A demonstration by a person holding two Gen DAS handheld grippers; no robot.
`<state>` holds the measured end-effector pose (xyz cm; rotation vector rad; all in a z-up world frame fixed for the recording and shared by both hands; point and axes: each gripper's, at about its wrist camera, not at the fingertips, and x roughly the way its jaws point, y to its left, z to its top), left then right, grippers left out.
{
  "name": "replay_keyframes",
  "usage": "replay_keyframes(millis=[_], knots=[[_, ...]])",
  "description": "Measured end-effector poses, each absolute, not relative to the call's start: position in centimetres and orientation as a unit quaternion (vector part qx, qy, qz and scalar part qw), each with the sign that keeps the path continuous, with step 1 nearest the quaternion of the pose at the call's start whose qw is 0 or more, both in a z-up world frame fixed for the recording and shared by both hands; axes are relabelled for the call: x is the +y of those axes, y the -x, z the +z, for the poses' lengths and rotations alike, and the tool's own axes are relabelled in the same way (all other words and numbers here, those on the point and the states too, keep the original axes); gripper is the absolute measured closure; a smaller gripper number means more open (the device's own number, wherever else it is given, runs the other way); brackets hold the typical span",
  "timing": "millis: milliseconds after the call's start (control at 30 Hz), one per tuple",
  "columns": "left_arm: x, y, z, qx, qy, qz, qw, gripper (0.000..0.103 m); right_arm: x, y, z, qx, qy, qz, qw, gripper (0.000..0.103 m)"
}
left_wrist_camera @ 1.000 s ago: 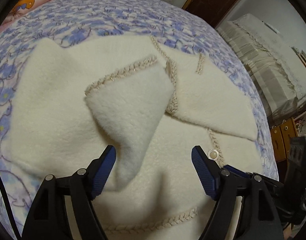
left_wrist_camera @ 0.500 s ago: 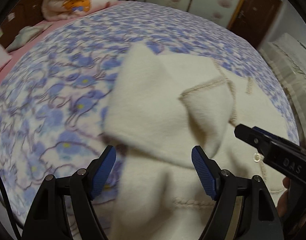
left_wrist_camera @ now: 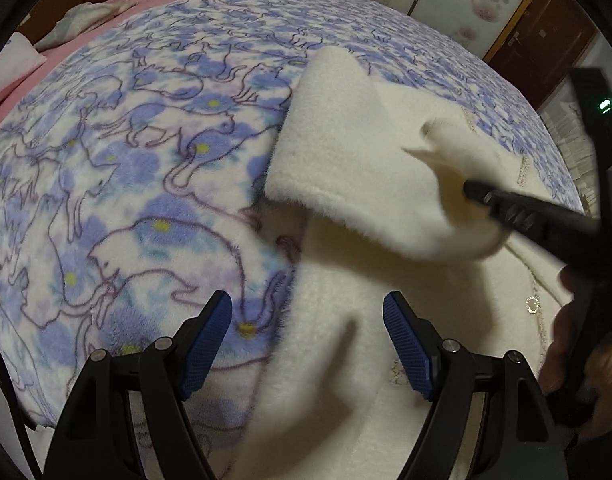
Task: Fold large clothes
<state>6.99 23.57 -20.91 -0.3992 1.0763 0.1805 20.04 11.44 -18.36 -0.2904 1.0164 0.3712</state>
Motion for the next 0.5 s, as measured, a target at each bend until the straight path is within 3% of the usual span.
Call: replay_keyframes(millis=[167, 267, 333, 367, 500], knots=[[22.6, -7.0, -19.2, 0.483, 0.181, 0.072, 0.854, 0.026, 4.4, -19.7, -9.8, 0.376, 0.034, 0.196, 0.905, 0.087], [22.1, -7.2, -18.6, 0.474, 0.177, 0.063, 0.86, 0.026, -2.3, -19.4, -8.8, 0.364, -0.037, 0.159, 0.917, 0.083], [21.6, -7.4, -18.6, 0.474, 0.173, 0.057, 0.861, 0.026, -7.2, -19.3, -11.1, 0.393, -0.08, 0.128, 0.907, 0.063], [21.4, -7.6, -18.8, 0.477, 0.17, 0.054, 0.861, 0.026, -9.5, -19.4, -12.9, 0.421, -0.093, 0.108, 0.896, 0.043], [20.4, -8.4, -19.5, 0.489, 0.156, 0.044, 0.857, 0.026, -15.9, -18.1, -19.5, 0.52, -0.123, 0.07, 0.842, 0.039]])
